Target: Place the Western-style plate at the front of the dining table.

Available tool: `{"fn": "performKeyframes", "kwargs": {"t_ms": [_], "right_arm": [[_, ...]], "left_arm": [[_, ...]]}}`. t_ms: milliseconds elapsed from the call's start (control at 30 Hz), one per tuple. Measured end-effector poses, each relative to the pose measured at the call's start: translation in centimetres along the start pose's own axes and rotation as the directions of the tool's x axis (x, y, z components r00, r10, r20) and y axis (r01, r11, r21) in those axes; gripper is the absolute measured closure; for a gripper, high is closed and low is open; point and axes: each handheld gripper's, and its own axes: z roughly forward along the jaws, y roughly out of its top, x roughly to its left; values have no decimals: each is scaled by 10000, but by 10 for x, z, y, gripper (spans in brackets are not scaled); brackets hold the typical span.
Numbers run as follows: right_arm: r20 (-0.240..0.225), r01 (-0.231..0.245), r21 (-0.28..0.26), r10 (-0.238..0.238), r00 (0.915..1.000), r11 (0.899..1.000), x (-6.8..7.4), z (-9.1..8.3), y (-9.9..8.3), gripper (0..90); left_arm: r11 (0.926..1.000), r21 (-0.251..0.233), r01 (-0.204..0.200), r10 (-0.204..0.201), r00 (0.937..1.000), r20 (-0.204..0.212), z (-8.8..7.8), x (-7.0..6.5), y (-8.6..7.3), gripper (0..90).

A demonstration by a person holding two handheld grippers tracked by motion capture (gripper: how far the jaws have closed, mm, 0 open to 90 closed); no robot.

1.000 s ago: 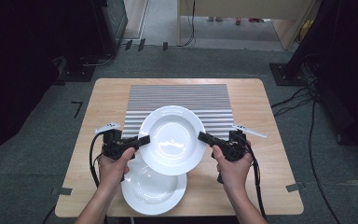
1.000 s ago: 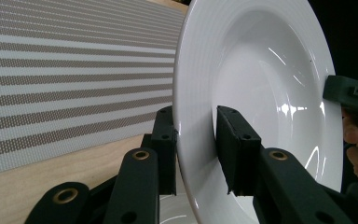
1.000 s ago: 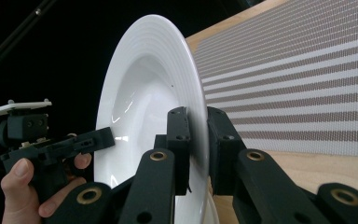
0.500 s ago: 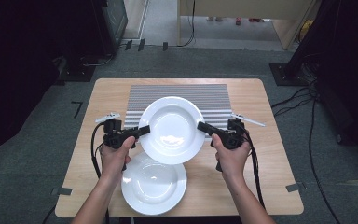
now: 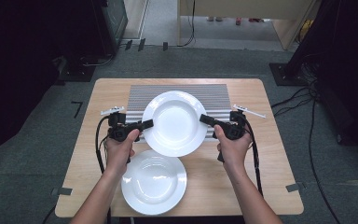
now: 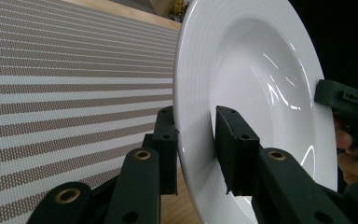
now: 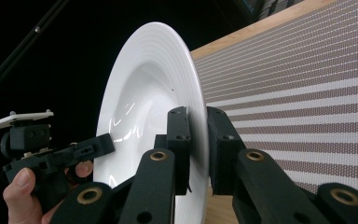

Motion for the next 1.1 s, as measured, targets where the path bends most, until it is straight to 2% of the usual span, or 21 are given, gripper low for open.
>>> {"fn": "performKeyframes", "kwargs": {"t_ms": [300, 567, 700, 867, 933, 1000, 1100], "right_arm": [[-9, -211, 103, 212, 9998, 9997, -11, 11, 12, 828], [73, -278, 151, 277, 9996, 9995, -22, 26, 24, 831], [62, -578, 238, 577, 9983, 9980, -32, 34, 26, 827], [154, -1271, 174, 1269, 9918, 9917, -53, 51, 30, 824], [188, -1306, 161, 1303, 9913, 9913, -55, 54, 31, 824], [363, -1373, 164, 1366, 9900, 9904, -61, 64, 33, 823], [473, -1587, 114, 1580, 9863, 9873, -66, 70, 34, 824]], "left_arm": [[9998, 102, 144, -142, 9998, -168, 15, 8, 11, 708], [9987, 314, 408, -399, 9988, -289, 33, 22, 25, 708], [9977, 479, 489, -472, 9982, -367, 40, 27, 29, 712], [9954, 780, 563, -515, 9967, -622, 58, 38, 38, 711], [9950, 802, 588, -533, 9962, -689, 62, 41, 40, 711], [9915, 931, 911, -844, 9937, -736, 72, 52, 43, 712], [9888, 1031, 1077, -1002, 9921, -755, 78, 57, 47, 713]]}}
